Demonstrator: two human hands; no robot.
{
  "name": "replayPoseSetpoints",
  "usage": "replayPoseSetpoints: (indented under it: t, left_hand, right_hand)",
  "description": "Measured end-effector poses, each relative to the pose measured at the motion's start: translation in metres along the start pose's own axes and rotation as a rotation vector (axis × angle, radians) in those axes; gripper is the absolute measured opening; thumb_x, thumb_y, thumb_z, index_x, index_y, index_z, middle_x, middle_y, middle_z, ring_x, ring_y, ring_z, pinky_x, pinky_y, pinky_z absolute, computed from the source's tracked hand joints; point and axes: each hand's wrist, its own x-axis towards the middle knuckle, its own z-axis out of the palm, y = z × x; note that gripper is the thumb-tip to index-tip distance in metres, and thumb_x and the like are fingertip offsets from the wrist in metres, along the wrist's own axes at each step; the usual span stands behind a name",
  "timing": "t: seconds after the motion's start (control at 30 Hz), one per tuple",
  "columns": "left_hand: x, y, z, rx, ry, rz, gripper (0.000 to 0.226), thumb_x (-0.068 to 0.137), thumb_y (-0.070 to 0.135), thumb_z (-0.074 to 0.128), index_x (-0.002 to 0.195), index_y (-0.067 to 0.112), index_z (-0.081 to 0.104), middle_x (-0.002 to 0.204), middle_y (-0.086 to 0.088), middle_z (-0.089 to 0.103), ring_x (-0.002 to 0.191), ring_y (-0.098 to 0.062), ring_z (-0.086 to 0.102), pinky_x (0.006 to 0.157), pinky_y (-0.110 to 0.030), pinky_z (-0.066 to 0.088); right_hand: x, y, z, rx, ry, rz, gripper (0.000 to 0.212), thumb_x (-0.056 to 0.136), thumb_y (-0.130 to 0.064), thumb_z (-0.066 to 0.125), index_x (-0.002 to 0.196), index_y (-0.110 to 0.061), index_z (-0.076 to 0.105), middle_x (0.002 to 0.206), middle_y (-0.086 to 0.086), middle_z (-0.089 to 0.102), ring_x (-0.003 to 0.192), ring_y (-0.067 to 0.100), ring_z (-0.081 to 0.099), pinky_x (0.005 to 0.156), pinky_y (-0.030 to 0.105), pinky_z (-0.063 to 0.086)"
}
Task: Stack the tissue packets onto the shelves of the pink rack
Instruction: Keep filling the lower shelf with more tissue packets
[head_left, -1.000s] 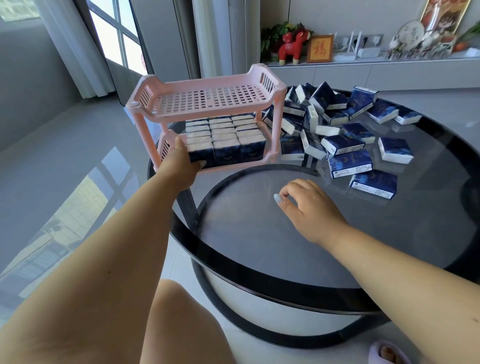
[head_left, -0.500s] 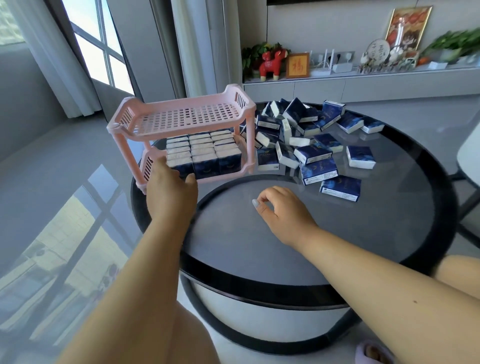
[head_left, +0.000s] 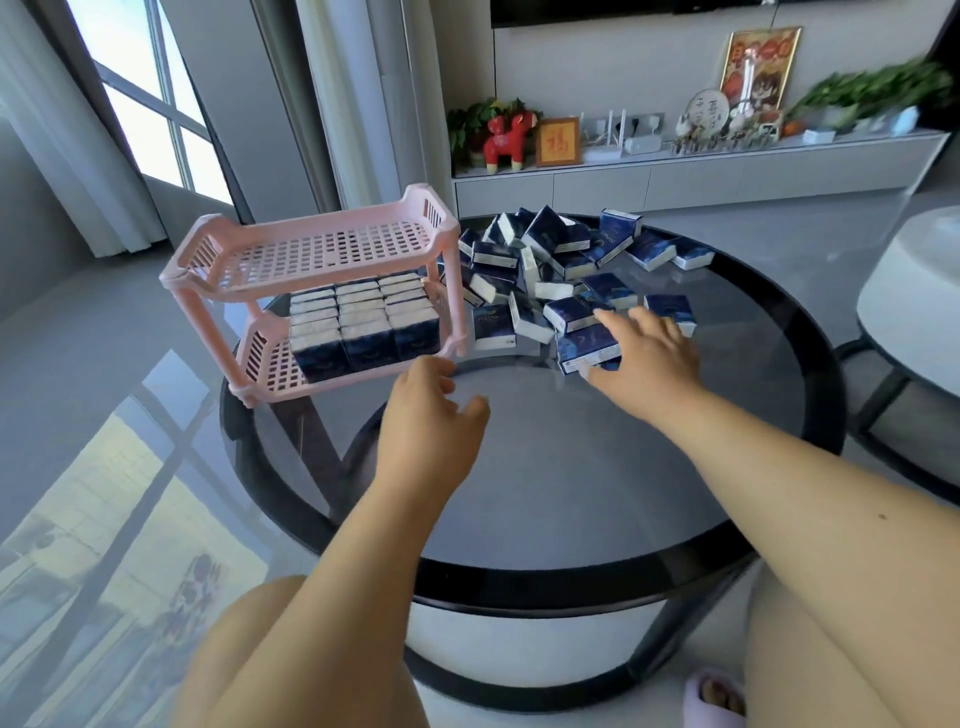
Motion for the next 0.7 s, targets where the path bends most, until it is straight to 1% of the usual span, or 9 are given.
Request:
replayPoseSetpoints:
  t: [0.07, 0.13, 0.23, 0.33, 0.4, 0.47, 0.53, 0.57, 0.7]
  left_hand:
    - [-0.009, -0.004, 0.011, -0.042, -0.007, -0.001, 0.038, 0.089, 0.027, 0.064, 0.124, 0.018, 0.051, 0.114, 0.002, 0.056, 0.088, -0.010, 0.055, 0.076, -0.028, 0.044]
    - [-0.016, -0.011, 0.021, -0.042, -0.039, 0.001, 0.034, 0.089, 0.025, 0.064, 0.121, 0.019, 0.054, 0.113, 0.003, 0.057, 0.089, -0.009, 0.055, 0.076, -0.024, 0.040]
    - [-0.018, -0.019, 0.030, -0.101, -0.094, -0.058, 0.030, 0.090, 0.023, 0.064, 0.118, 0.018, 0.056, 0.112, 0.004, 0.061, 0.092, -0.010, 0.059, 0.080, -0.026, 0.047]
    - [-0.014, -0.019, 0.035, -0.311, -0.139, -0.160, 0.030, 0.093, 0.020, 0.062, 0.122, 0.013, 0.056, 0.115, -0.004, 0.064, 0.088, -0.013, 0.066, 0.084, -0.034, 0.056]
    - [-0.014, -0.015, 0.039, -0.418, -0.169, -0.207, 0.036, 0.095, 0.022, 0.059, 0.128, 0.010, 0.052, 0.112, -0.006, 0.066, 0.083, -0.012, 0.068, 0.084, -0.035, 0.057]
    - [-0.013, -0.014, 0.042, -0.514, -0.193, -0.253, 0.041, 0.096, 0.025, 0.058, 0.133, 0.010, 0.047, 0.100, -0.002, 0.068, 0.079, -0.015, 0.071, 0.088, -0.039, 0.056]
    - [-0.011, -0.014, 0.047, -0.611, -0.227, -0.290, 0.044, 0.096, 0.029, 0.058, 0.133, 0.009, 0.046, 0.085, 0.002, 0.070, 0.075, -0.019, 0.072, 0.091, -0.046, 0.055]
    - [-0.010, -0.014, 0.048, -0.639, -0.236, -0.292, 0.045, 0.096, 0.030, 0.059, 0.133, 0.007, 0.046, 0.083, 0.001, 0.071, 0.073, -0.020, 0.072, 0.089, -0.047, 0.055]
    - [-0.008, -0.013, 0.052, -0.678, -0.168, -0.304, 0.037, 0.097, 0.026, 0.057, 0.127, 0.005, 0.050, 0.079, -0.009, 0.067, 0.059, -0.014, 0.063, 0.065, -0.033, 0.057]
  right_hand:
    - [-0.001, 0.007, 0.005, 0.039, -0.106, 0.025, 0.071, 0.081, -0.054, 0.059, 0.143, -0.037, 0.028, 0.145, 0.002, 0.038, 0.129, 0.031, 0.036, 0.101, 0.042, 0.036]
    - [-0.009, 0.009, 0.010, 0.089, -0.079, 0.022, 0.069, 0.083, -0.047, 0.061, 0.143, -0.035, 0.030, 0.142, 0.000, 0.044, 0.124, 0.031, 0.040, 0.098, 0.040, 0.039]
    - [-0.028, 0.007, 0.016, 0.260, 0.019, -0.054, 0.064, 0.081, -0.032, 0.067, 0.139, -0.026, 0.040, 0.135, 0.002, 0.051, 0.117, 0.030, 0.045, 0.097, 0.036, 0.039]
    - [-0.047, 0.004, 0.019, 0.384, 0.033, -0.130, 0.063, 0.079, -0.024, 0.071, 0.136, -0.024, 0.045, 0.132, 0.001, 0.054, 0.115, 0.026, 0.048, 0.097, 0.033, 0.040]
    - [-0.056, 0.001, 0.016, 0.448, 0.022, -0.153, 0.061, 0.079, -0.022, 0.073, 0.134, -0.024, 0.048, 0.127, -0.003, 0.055, 0.112, 0.019, 0.050, 0.089, 0.022, 0.039]
    - [-0.064, -0.004, 0.013, 0.550, -0.009, -0.169, 0.057, 0.079, -0.023, 0.074, 0.131, -0.024, 0.052, 0.119, -0.008, 0.056, 0.105, 0.008, 0.051, 0.078, 0.008, 0.035]
    - [-0.071, -0.011, 0.011, 0.603, -0.063, -0.203, 0.056, 0.078, -0.025, 0.075, 0.130, -0.028, 0.053, 0.118, -0.011, 0.056, 0.103, 0.005, 0.054, 0.076, 0.002, 0.034]
    - [-0.075, -0.014, 0.012, 0.610, -0.090, -0.230, 0.057, 0.078, -0.024, 0.075, 0.129, -0.029, 0.053, 0.120, -0.011, 0.056, 0.105, 0.005, 0.054, 0.078, 0.002, 0.034]
    - [-0.084, -0.021, 0.013, 0.599, -0.144, -0.318, 0.061, 0.077, -0.027, 0.076, 0.131, -0.031, 0.050, 0.126, -0.013, 0.054, 0.111, 0.001, 0.047, 0.084, -0.003, 0.027]
